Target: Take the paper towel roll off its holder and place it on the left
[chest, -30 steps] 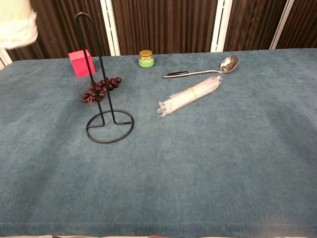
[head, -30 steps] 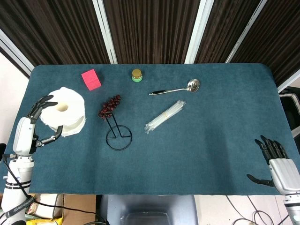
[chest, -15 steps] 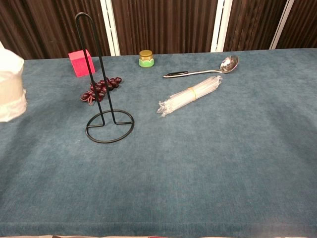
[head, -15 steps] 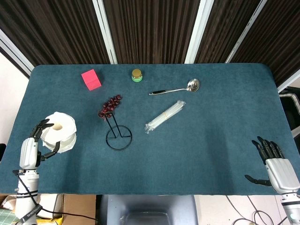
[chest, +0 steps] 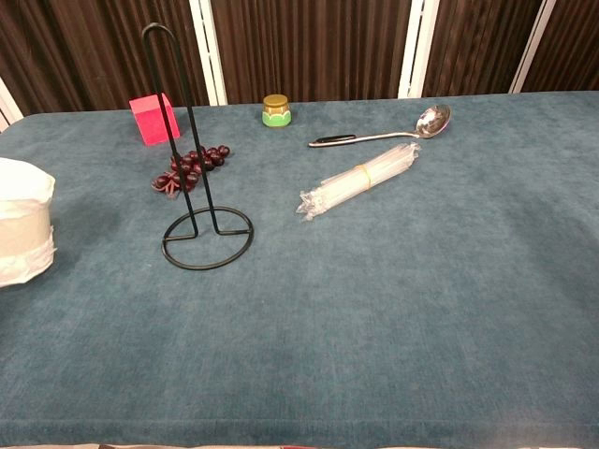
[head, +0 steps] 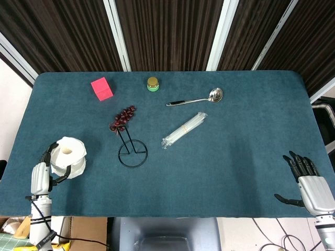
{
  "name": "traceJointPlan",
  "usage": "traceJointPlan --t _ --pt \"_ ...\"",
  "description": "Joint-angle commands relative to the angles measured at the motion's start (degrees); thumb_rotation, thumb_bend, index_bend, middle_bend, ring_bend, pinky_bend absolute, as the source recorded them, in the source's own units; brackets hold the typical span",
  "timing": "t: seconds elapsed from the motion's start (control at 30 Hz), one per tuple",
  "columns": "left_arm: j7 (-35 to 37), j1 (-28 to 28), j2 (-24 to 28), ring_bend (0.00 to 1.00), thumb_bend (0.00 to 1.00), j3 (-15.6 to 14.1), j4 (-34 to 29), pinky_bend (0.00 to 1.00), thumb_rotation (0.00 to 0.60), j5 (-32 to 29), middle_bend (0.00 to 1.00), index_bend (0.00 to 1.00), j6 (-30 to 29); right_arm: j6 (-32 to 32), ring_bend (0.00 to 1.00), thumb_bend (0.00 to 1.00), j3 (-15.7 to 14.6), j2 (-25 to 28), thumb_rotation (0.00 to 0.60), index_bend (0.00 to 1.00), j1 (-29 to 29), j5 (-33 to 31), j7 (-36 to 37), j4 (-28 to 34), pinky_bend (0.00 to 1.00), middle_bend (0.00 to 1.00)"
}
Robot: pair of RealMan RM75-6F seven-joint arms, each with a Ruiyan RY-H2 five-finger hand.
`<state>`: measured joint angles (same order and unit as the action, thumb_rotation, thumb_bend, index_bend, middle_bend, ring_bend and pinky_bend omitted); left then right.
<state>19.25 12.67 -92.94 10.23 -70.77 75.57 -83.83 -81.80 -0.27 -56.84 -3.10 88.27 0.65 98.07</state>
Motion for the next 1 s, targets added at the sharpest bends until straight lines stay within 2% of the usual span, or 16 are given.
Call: traceJointPlan --t 0.03,0.1,0.27,0.37,0.57,0.67,0.73,0.83,0.9,1.0 --pt "-1.64 -0.21 0.59 0.04 0.43 -0.5 -0.75 0.2 0.6 -0.8 0.03 0.0 1.81 -0.14 0.0 0.03 0.02 0.02 0.6 0.0 0.09 -0.01 0.06 0.05 0.0 0.0" --pt "-3.31 -0.39 1.86 0.0 0.42 -0.62 -2.34 0.15 0.6 -1.23 0.0 0.0 2.56 -0.32 0.0 0.03 0.07 0.08 0.6 0.0 0.18 -0.06 0.19 0.11 0.0 0.0" --pt "-10.81 -0.99 6.22 0.0 0.41 -1.44 -7.22 0.12 0.6 -1.83 0.0 0.0 3.29 -0.88 0.0 0.03 0.14 0.32 0.6 0.0 0.41 0.07 0.69 0.23 0.0 0.0" --pt "-15.53 -1.82 10.8 0.0 0.42 -2.2 -12.03 0.11 0.6 -2.47 0.0 0.0 3.68 -1.42 0.0 0.03 0.13 0.49 0.6 0.0 0.62 0.41 1.25 0.26 0.0 0.0" --pt "-31.15 -3.41 23.08 0.0 0.41 -3.55 -28.31 0.1 0.6 -6.85 0.0 0.0 4.09 -1.71 0.0 0.03 0.14 0.51 0.6 0.0 0.74 0.59 1.44 0.09 0.0 0.0" --pt "-34.97 -3.34 26.58 0.0 0.4 -4.21 -33.0 0.08 0.6 -4.98 0.0 0.04 3.2 -1.67 0.0 0.03 0.07 0.49 0.6 0.0 0.75 0.7 1.24 0.08 0.0 0.0" --pt "-35.11 -2.95 27.6 0.0 0.39 -4.72 -33.05 0.07 0.6 -0.34 0.0 0.05 2.06 -1.69 0.0 0.03 0.05 0.34 0.6 0.0 0.76 0.76 1.0 0.01 0.0 0.0" --pt "-35.13 -1.63 27.48 0.0 0.4 -5.27 -28.94 0.06 0.6 6.84 0.0 0.05 0.8 -1.5 0.0 0.03 0.03 0.03 0.6 0.0 0.73 0.63 0.38 -0.1 0.0 0.0" --pt "-36.45 -0.88 26.63 0.0 0.4 -5.08 -26.51 0.06 0.6 8.96 0.0 0.05 0.22 -1.39 0.0 0.03 0.09 -0.23 0.6 0.0 0.68 0.49 -0.15 -0.17 0.0 0.0" --pt "-37.76 -0.08 26.66 0.0 0.4 -5.04 -26.48 0.06 0.6 9.28 0.0 0.06 1.21 -1.55 0.0 0.03 0.21 -0.7 0.6 0.0 0.71 0.42 -0.85 -0.35 0.0 0.0"
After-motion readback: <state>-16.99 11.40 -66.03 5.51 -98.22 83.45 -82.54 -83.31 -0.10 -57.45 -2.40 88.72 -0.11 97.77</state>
